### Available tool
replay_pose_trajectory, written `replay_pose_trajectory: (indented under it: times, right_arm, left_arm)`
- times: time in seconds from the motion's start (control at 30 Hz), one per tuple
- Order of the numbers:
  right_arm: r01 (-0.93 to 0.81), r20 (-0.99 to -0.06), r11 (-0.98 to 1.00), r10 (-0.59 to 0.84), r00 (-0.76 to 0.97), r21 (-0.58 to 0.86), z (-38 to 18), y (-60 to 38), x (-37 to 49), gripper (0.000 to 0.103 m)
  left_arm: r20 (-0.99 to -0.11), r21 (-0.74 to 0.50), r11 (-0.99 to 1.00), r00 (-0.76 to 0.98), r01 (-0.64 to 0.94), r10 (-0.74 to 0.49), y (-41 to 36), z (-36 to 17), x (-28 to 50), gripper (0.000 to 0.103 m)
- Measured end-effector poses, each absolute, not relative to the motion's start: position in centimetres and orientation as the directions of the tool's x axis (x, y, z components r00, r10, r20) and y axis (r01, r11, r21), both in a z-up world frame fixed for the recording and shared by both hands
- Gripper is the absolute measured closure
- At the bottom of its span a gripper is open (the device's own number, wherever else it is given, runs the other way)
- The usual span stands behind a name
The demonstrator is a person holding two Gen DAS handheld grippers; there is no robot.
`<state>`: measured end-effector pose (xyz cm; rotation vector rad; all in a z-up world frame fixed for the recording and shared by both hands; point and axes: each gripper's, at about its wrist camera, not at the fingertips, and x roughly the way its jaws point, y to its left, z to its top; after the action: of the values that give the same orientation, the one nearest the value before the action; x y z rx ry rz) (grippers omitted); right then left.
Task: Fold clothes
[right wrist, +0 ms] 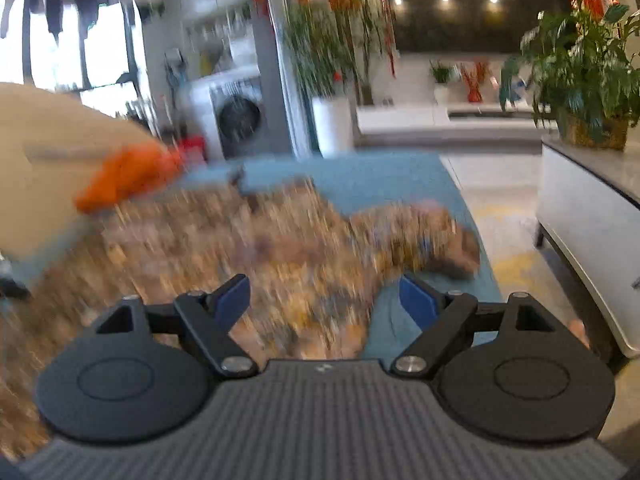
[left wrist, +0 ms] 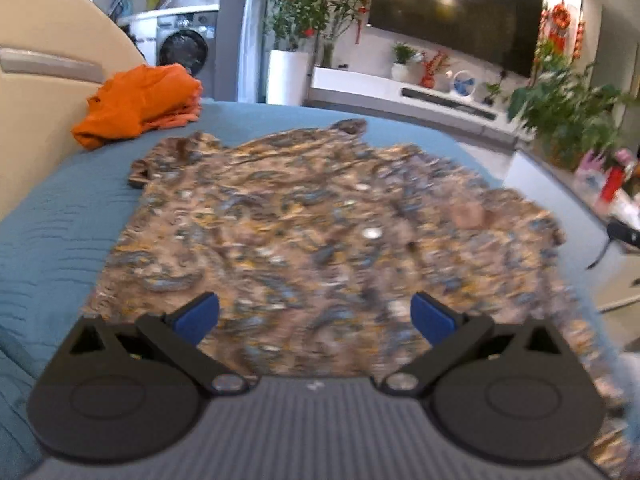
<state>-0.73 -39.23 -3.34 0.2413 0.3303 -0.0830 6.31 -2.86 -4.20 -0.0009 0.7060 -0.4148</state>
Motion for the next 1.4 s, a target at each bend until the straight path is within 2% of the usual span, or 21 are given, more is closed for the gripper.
replay_pose_trajectory:
  times: [0.2,0.37,0.5,0.6,0.7,0.73,0.8,0.83,0.9,1.1,1.17,1.27,1.33,1.4]
  right_arm:
    - [0.064,-0.12,0.977,-0.04,0.992,0.205,6.5,-43.3,-8.7,0.019]
    - [0.115,-0.067,0.992,-0.112,0.991,0.044,12.6,-46.5,-17.7,0.019]
    - [0.237,-0.109,0.962,-0.253,0.961,-0.136,15.8,-48.8,-23.9,0.019]
    - [0.236,-0.177,0.928,-0.294,0.939,-0.29,16.6,-49.5,-25.9,0.019]
    - [0.216,-0.297,0.856,-0.384,0.874,-0.469,13.9,-49.4,-24.2,0.019]
    - [0.214,-0.303,0.854,-0.387,0.871,-0.475,13.5,-49.3,-23.9,0.019]
    - [0.21,-0.344,0.845,-0.409,0.845,-0.491,8.6,-48.1,-19.4,0.019]
    - [0.213,-0.344,0.857,-0.399,0.85,-0.469,7.8,-47.9,-18.3,0.019]
    - [0.224,-0.373,0.934,-0.319,0.871,-0.277,3.7,-46.8,-12.8,0.019]
    - [0.237,-0.461,0.969,-0.181,0.869,0.066,-3.0,-43.9,-1.9,0.019]
    - [0.231,-0.515,0.962,-0.125,0.848,0.146,-4.7,-43.6,1.6,0.019]
    - [0.23,-0.56,0.961,-0.108,0.821,0.151,-5.9,-43.6,5.0,0.019]
    - [0.287,-0.551,0.944,-0.155,0.82,0.163,-6.2,-44.7,5.8,0.019]
    - [0.407,-0.521,0.877,-0.229,0.822,0.255,-6.6,-48.2,7.0,0.019]
  left_arm:
    - [-0.6,-0.078,0.884,0.687,0.46,-0.41,-4.4,-1.1,3.6,0.0]
    - [-0.584,-0.06,0.891,0.708,0.45,-0.397,-3.4,0.7,3.0,0.0]
    - [-0.591,0.014,0.911,0.738,0.412,-0.325,-2.6,1.3,3.2,0.0]
    - [-0.61,0.043,0.909,0.732,0.414,-0.304,-2.9,0.6,3.1,0.0]
    - [-0.638,0.068,0.907,0.717,0.415,-0.28,-4.3,-0.9,3.0,0.0]
    - [-0.65,0.078,0.91,0.713,0.406,-0.263,-4.9,-1.5,3.2,0.0]
    - [-0.661,0.089,0.922,0.715,0.376,-0.228,-6.2,-2.5,3.6,0.0]
    - [-0.664,0.084,0.928,0.715,0.362,-0.219,-6.6,-2.9,3.8,0.0]
    - [-0.669,0.069,0.94,0.714,0.335,-0.206,-7.4,-3.5,4.3,0.0]
    - [-0.68,0.028,0.951,0.704,0.307,-0.207,-7.8,-3.8,5.6,0.0]
    - [-0.672,0.022,0.955,0.711,0.296,-0.205,-7.3,-3.8,5.8,0.0]
    - [-0.668,-0.012,0.957,0.71,0.29,-0.224,-6.9,-4.6,6.4,0.0]
    - [-0.67,-0.032,0.958,0.705,0.284,-0.232,-6.7,-5.2,6.8,0.0]
    - [-0.679,-0.064,0.959,0.692,0.277,-0.246,-6.7,-5.8,7.3,0.0]
